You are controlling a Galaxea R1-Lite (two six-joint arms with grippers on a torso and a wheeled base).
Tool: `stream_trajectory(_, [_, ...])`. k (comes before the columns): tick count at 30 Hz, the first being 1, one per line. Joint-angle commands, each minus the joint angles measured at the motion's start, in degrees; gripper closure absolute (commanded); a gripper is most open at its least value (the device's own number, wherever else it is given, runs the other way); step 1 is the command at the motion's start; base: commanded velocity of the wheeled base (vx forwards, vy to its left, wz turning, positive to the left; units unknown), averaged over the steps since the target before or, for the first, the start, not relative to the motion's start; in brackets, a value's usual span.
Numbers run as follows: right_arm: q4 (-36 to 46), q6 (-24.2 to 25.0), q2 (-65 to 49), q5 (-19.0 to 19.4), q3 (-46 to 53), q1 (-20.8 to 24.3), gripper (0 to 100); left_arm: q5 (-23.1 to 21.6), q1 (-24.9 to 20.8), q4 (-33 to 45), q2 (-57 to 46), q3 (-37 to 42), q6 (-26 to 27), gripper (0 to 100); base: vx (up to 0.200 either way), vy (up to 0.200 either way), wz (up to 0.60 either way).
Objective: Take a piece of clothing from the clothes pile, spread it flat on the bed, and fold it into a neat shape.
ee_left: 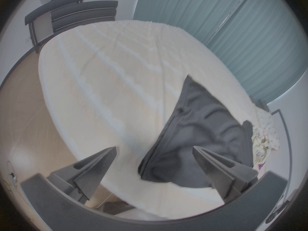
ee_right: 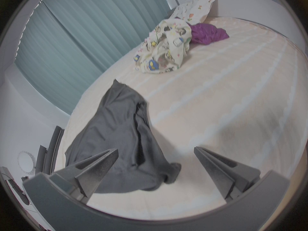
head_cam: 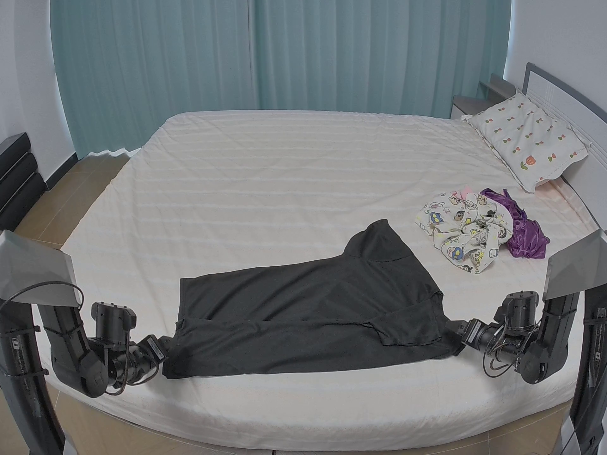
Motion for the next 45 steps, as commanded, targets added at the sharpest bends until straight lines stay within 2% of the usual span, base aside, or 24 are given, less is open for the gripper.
stream_trajectory(1, [0.1, -0.1, -4.3, 0.1, -2.8, -1.5, 0, -1.9, 2.0, 1.3, -6.5, -4.3, -0.3, 0, 0.000, 0.000, 0.00])
stream_trajectory(3, [0.2, 0.0, -4.3, 0.1, -3.5, -1.4, 0, -2.0, 2.0, 1.9, -6.4, -5.1, -0.3, 0, 0.000, 0.000, 0.00])
stream_trajectory(8, [4.3, -0.3, -2.5, 0.7, -10.1, 1.5, 0, -5.1, 1.5, 10.3, -4.4, -15.7, -0.2, 0, 0.000, 0.000, 0.00])
stream_trajectory(10, [5.0, -0.3, -1.2, 2.3, -11.5, 2.4, 0, -7.3, 1.5, 12.3, -2.6, -18.5, -0.2, 0, 0.000, 0.000, 0.00])
stream_trajectory(13, [5.0, -0.7, 0.9, 4.5, -12.6, 2.9, 0, -8.4, 1.3, 14.0, 0.4, -21.5, 0.1, 0, 0.000, 0.000, 0.00])
stream_trajectory(20, [5.0, -4.9, 4.7, 7.1, -17.5, 2.9, 0, -9.5, 0.0, 12.8, 4.9, -22.8, 2.9, 0, 0.000, 0.000, 0.00])
stream_trajectory(27, [4.3, -4.8, 5.2, 7.6, -18.0, 2.9, 0, -8.8, -1.2, 9.2, 8.1, -23.2, 4.4, 0, 0.000, 0.000, 0.00])
stream_trajectory(34, [4.3, -4.5, 5.3, 7.7, -18.0, 2.7, 0, -8.4, -1.2, 8.9, 8.6, -23.4, 4.5, 0, 0.000, 0.000, 0.00])
stream_trajectory(35, [4.3, -4.5, 5.2, 7.7, -18.0, 2.7, 0, -7.7, -1.2, 8.9, 8.7, -23.5, 4.5, 100, 0.000, 0.000, 0.00])
stream_trajectory(41, [4.3, -4.6, 5.1, 7.7, -18.0, 2.6, 0, -4.8, -0.9, 8.9, 9.2, -24.0, 4.5, 100, 0.000, 0.000, 0.00])
stream_trajectory(45, [4.3, -4.7, 5.0, 7.8, -18.0, 2.4, 0, -4.6, -0.8, 8.9, 9.1, -23.7, 4.5, 100, 0.000, 0.000, 0.00])
